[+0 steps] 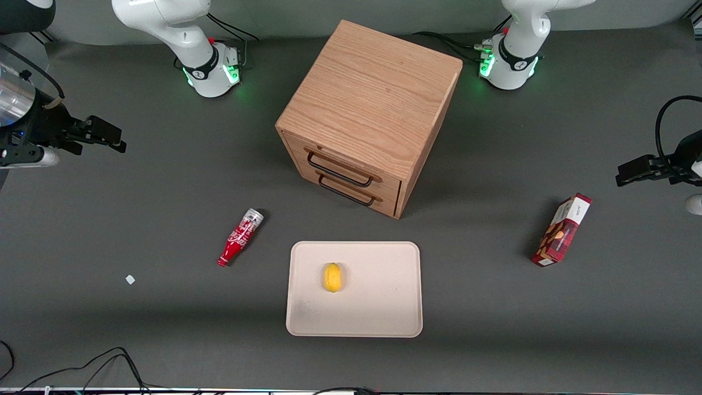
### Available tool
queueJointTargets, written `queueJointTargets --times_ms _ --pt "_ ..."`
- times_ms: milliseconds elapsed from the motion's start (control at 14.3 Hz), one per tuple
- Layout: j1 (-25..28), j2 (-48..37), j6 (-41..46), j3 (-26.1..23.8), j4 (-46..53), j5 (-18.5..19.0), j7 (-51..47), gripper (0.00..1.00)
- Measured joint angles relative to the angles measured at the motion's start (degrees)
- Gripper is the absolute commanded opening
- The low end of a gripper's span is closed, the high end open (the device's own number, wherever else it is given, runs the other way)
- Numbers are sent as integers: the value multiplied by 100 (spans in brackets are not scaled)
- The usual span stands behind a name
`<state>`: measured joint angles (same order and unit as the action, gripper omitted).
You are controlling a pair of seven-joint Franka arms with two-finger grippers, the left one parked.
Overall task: Place coke bottle on tray
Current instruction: 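Move the right gripper out toward the red Coca-Cola bottle, then lower the open right gripper over the bottle and close on it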
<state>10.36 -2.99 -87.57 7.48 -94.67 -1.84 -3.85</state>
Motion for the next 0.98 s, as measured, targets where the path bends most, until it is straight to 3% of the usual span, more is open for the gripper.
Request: queueJointTargets --times_ms 558,977 --pt "0 348 -7 0 29 -34 -232 100" --pt "228 1928 -1484 -163 37 -212 -1978 100"
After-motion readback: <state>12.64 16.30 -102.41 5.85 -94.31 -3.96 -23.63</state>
